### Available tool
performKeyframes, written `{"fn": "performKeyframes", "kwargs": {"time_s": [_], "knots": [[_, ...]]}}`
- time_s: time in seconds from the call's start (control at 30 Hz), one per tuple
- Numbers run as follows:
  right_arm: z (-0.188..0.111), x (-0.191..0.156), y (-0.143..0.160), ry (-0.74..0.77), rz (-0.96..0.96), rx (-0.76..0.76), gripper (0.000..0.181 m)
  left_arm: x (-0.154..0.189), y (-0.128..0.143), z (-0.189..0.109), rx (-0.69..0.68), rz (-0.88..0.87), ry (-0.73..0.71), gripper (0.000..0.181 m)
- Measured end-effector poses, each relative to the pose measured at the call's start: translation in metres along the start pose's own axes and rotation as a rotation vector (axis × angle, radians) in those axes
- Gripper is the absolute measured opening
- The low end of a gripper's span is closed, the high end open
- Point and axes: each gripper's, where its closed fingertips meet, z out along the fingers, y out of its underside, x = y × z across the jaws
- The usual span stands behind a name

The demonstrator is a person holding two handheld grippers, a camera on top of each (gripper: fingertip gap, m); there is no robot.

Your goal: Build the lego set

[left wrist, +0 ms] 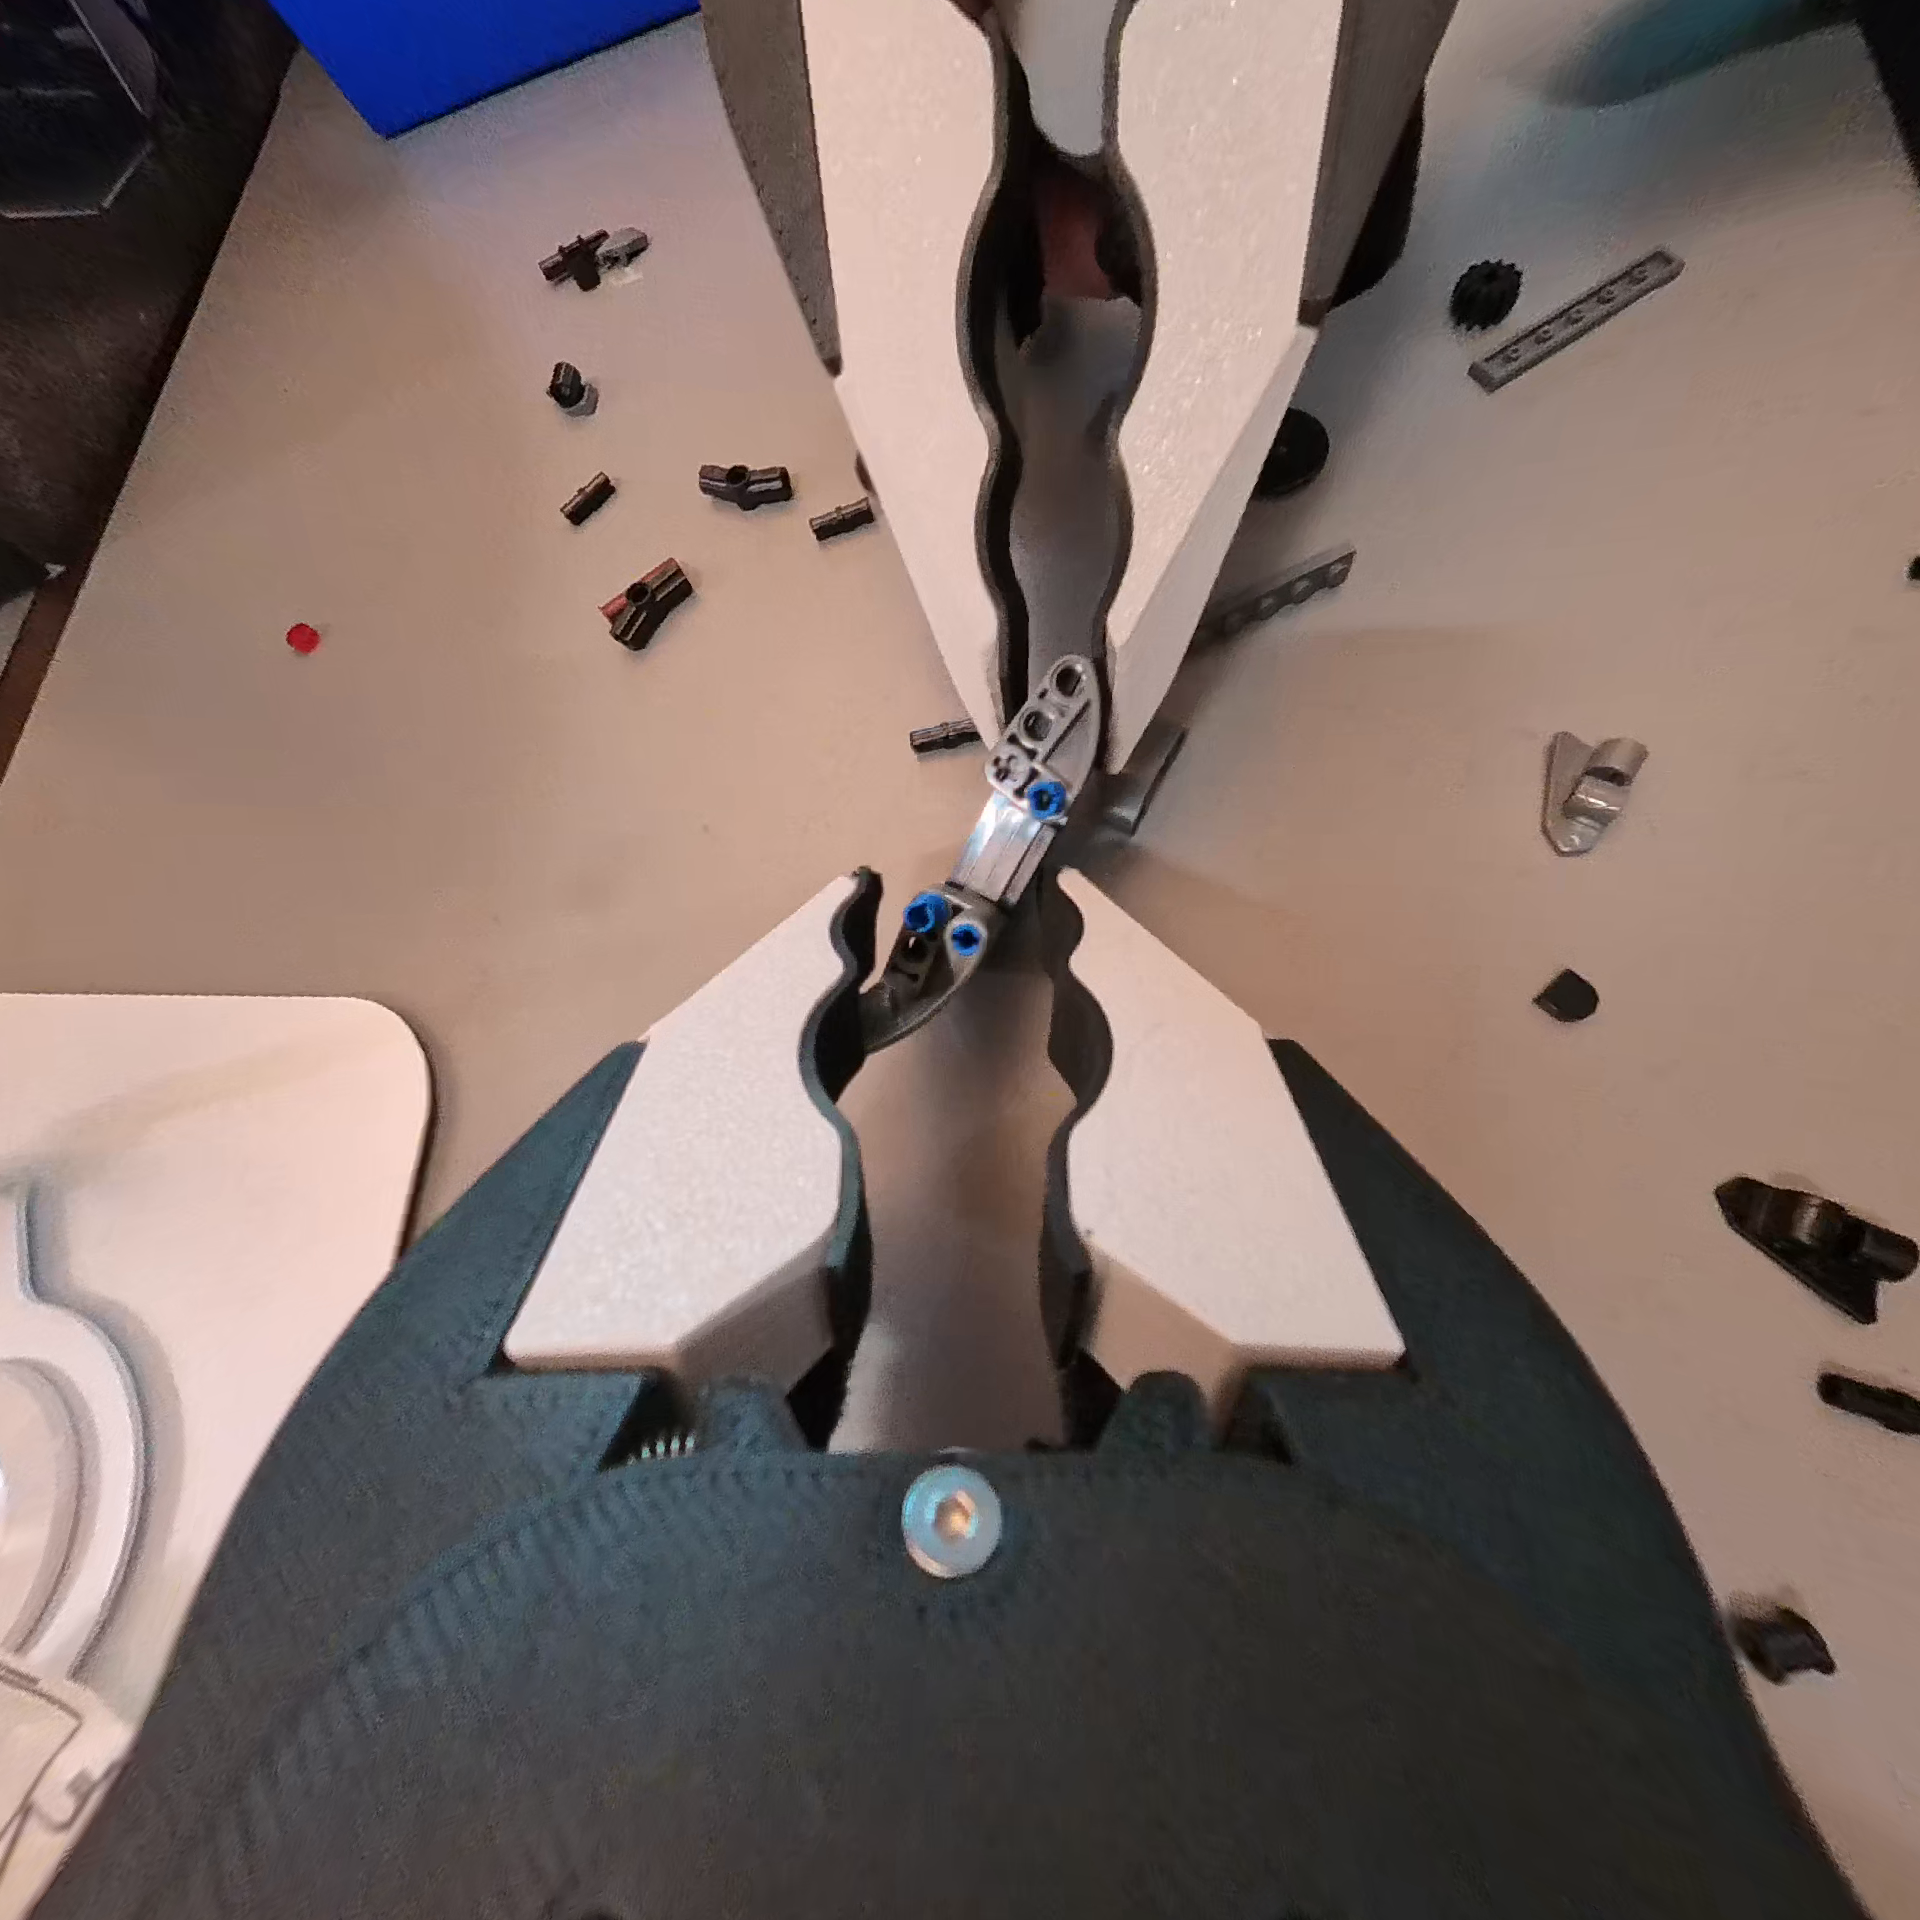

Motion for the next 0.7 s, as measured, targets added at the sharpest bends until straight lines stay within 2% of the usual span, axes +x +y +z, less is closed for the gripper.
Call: {"fn": "performKeyframes", "kwargs": {"time_s": [0.33,0.43,0.57,0.7], "knots": [[-0.002,0.005,0.0,0.044,-0.019,-0.012,0.011,0.001,0.001,0.0,-0.037,0.068,-0.032,0.018],[-0.005,0.008,-0.006,0.088,-0.062,-0.005,0.017,-0.002,0.0,-0.001,-0.045,0.077,-0.055,0.015],[0.0,0.01,-0.002,0.144,-0.143,-0.056,0.014,-0.001,0.002,-0.001,-0.076,0.096,-0.061,0.014],[0.0,0.011,-0.001,0.146,-0.142,-0.061,0.011,0.0,0.002,-0.001,-0.086,0.113,-0.067,0.014]]}}
